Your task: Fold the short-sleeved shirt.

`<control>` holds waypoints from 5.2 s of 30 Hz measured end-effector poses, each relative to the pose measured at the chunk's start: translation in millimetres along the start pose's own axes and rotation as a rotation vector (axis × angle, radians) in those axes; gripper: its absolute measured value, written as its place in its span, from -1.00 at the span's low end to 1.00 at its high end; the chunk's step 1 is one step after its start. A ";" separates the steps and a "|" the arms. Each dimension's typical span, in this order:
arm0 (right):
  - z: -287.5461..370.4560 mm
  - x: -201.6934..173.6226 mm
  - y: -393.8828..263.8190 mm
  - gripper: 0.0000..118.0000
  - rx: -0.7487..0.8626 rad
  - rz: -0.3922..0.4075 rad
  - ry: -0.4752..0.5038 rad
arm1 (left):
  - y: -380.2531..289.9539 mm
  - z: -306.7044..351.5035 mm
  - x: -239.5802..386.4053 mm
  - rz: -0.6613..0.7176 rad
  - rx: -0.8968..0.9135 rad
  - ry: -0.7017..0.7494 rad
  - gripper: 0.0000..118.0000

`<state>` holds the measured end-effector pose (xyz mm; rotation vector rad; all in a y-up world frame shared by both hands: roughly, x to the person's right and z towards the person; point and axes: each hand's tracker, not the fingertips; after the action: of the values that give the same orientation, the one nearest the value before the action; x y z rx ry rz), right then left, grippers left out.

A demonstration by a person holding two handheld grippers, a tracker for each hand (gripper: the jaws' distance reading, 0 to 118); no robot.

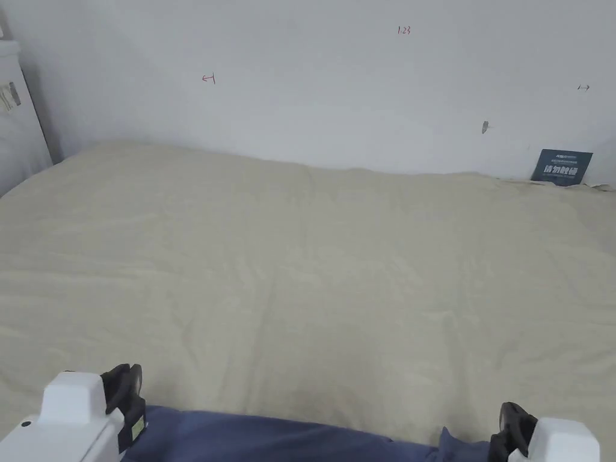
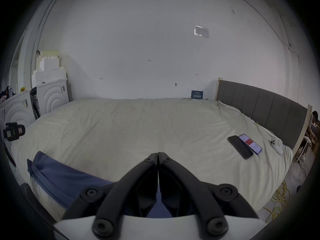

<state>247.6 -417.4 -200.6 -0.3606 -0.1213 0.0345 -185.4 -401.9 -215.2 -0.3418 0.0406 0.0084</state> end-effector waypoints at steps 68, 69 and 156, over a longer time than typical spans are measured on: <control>-17.8 -63.4 -16.3 -0.99 -0.014 0.101 0.133 | -24.2 -137.7 -114.0 0.264 -0.762 -0.431 -1.00; -17.7 -62.6 -16.2 -0.99 -0.012 0.102 0.132 | -20.2 -132.8 -116.2 0.266 -0.750 -0.427 -1.00; -9.2 -39.3 -11.9 -0.99 -0.004 0.082 0.114 | 74.3 -108.0 26.4 0.421 -0.709 -0.614 0.20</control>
<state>209.9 -433.9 -209.4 -0.3707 0.0057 0.0942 -164.2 -368.1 -342.8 -1.0206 -0.5115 0.5541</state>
